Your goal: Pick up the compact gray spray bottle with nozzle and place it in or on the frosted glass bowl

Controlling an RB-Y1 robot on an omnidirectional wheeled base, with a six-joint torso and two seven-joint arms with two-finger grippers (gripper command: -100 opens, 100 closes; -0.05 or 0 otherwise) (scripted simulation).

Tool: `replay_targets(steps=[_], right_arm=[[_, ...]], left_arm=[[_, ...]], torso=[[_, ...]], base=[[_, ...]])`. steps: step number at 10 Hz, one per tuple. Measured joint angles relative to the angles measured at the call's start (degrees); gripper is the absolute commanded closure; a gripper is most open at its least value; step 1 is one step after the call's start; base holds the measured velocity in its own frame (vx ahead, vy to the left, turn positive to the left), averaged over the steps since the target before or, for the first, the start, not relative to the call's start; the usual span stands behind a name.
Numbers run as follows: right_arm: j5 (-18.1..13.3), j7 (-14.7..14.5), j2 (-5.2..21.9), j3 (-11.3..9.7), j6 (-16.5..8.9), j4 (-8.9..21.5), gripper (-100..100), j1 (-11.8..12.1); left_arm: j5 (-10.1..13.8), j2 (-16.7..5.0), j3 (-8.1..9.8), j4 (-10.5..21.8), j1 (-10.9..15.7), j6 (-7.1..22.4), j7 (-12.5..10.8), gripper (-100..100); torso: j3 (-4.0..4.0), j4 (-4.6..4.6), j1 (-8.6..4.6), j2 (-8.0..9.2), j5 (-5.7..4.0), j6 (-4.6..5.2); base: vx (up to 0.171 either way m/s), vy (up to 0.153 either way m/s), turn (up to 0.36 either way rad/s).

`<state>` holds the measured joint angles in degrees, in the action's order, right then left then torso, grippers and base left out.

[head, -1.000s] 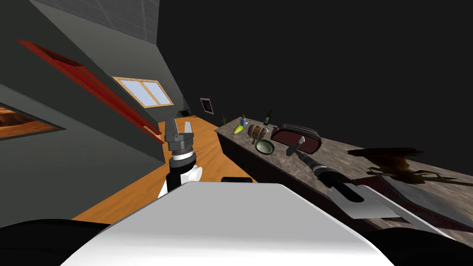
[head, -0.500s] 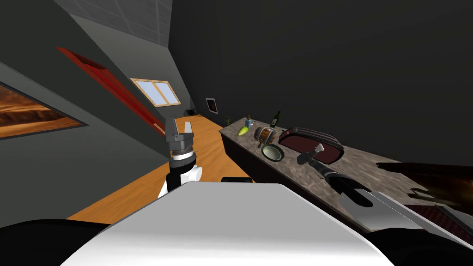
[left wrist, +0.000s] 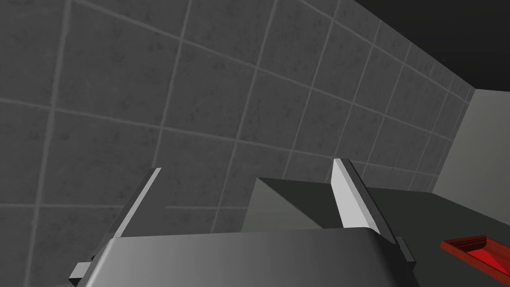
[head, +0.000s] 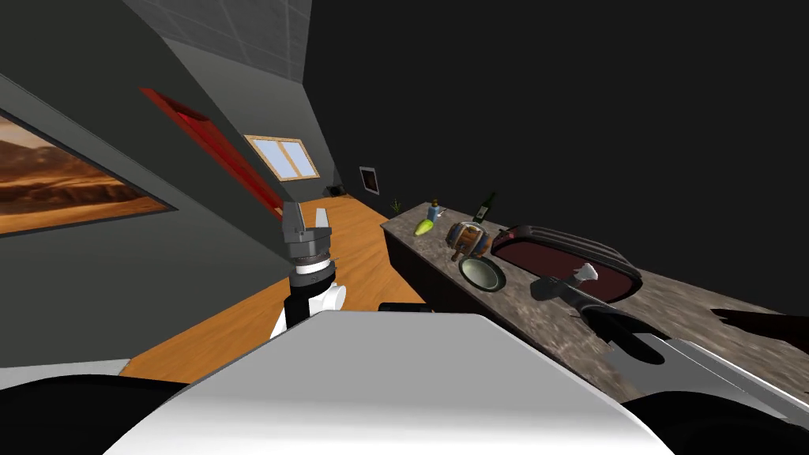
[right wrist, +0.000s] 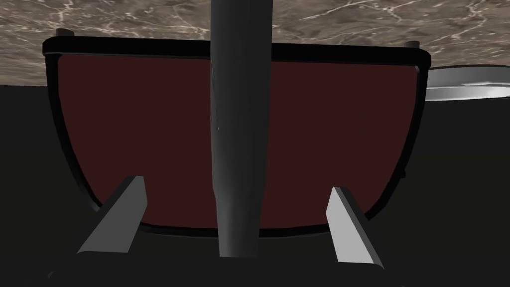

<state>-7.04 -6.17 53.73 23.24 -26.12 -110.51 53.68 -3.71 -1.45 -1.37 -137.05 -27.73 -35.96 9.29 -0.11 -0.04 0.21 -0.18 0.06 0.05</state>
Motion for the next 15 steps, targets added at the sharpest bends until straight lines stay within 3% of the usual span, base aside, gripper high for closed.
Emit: replay_targets(steps=[1, 2, 9, 11, 12, 15], right_arm=[[0.0, -0.1, 0.0, 0.0, -0.2, 0.1, 0, 0.0], [0.0, -0.1, 0.0, 0.0, -0.1, 0.1, -100, 0.0], [2.2, 0.2, 0.1, 0.6, -1.0, 9.6, -100, -3.9], [3.0, 0.3, 0.0, 1.5, -0.9, 11.8, -100, -3.8], [3.1, 0.4, 0.0, 1.6, -0.7, 11.9, 100, -3.8], [3.1, 0.4, 0.0, 1.6, -0.8, 12.0, 100, -3.8]], left_arm=[[0.0, 0.0, 0.0, 0.0, 0.0, 0.0, 0.0, 0], [0.0, 0.0, 0.0, 0.0, 0.0, 0.0, 0.0, 0], [0.0, 0.0, 0.0, 0.0, 0.0, 0.0, 0.0, 0], [0.0, 0.0, 0.0, 0.0, 0.0, 0.0, 0.0, 0], [0.0, 0.0, 0.01, 0.0, 0.0, 0.0, 0.0, 0], [0.0, 0.0, 0.01, 0.0, 0.0, 0.0, 0.0, 0]], torso=[[0.09, 0.04, -0.06, 0.17, -0.01, 0.02], [0.17, 0.07, -0.11, 0.28, -0.02, 0.02], [0.39, 0.16, -0.17, 0.66, -0.05, -0.01], [0.36, 0.15, -0.19, 0.62, -0.05, 0.02], [0.31, 0.13, -0.23, 0.51, -0.07, 0.04], [0.21, 0.09, -0.26, 0.34, -0.1, 0.01]], base=[[0.007, 0.003, -0.001], [-0.05, 0.008, 0.268], [-0.091, 0.012, 0.224], [-0.052, 0.009, 0.104], [-0.006, 0.001, -0.006], [-0.002, -0.001, -0.004]])
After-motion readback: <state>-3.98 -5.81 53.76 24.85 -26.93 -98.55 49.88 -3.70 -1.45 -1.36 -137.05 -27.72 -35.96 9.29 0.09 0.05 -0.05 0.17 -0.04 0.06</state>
